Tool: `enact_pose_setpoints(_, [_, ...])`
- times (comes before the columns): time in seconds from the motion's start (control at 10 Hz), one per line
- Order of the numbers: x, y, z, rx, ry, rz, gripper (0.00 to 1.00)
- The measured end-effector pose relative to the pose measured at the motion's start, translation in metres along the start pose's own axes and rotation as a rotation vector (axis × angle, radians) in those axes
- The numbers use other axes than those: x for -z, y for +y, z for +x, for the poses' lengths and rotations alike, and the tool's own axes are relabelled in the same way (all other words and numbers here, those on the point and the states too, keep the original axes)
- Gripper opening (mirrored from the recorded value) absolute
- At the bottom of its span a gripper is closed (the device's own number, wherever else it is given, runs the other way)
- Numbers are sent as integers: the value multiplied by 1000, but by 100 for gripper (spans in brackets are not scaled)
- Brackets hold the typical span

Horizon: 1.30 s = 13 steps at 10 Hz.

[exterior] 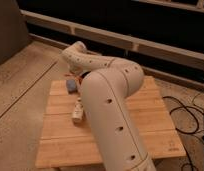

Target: Place the pepper on the white sponge

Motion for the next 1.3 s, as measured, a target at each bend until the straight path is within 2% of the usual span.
enact_pose_setpoints(0.3, [-21,17,-20,57,25,-34,0])
enact_pose_setpoints(0.5, [-29,14,-24,70,40,-32,0])
enact_pose_setpoints(1.0, [-39,-6,-24,51,55,-27,0])
enact_pose_setpoints(1.3, [-50,-4,-12,20,89,-55,5])
